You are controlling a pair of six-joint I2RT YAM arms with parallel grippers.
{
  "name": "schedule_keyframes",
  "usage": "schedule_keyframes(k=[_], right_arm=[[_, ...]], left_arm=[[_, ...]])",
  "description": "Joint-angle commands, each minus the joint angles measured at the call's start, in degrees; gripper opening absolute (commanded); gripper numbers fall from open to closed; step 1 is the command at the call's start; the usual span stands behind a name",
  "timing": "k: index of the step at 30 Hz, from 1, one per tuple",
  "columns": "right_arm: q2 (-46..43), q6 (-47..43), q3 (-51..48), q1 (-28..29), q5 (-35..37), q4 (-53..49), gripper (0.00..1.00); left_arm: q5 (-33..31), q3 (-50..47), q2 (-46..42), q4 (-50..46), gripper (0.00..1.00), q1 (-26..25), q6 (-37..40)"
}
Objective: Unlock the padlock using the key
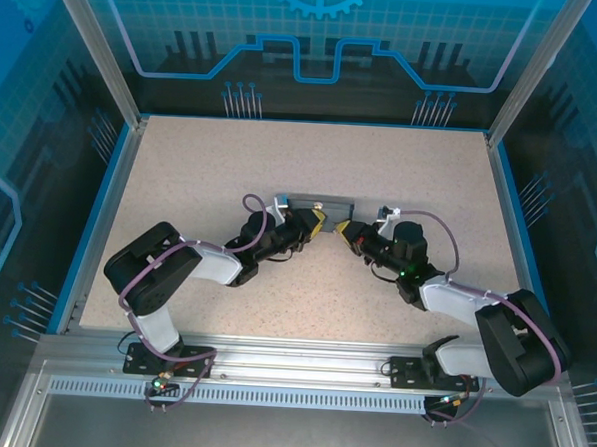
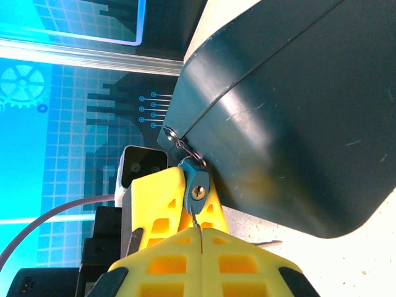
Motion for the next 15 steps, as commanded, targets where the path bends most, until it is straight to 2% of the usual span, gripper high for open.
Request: schedule_keyframes(k=[1,15], right_arm=[[-0.3,-1.3,-0.4,-0.6,1.3,-0.8,0.0],[2.8,0.2,1.1,0.2,1.6,1.0,0.0]], left_arm=[[1.5,-0.3,-2.1,4.1,0.0,0.5,-0.6],[1.3,-0.2,-2.1,3.8,0.0,0.5,-0.5]])
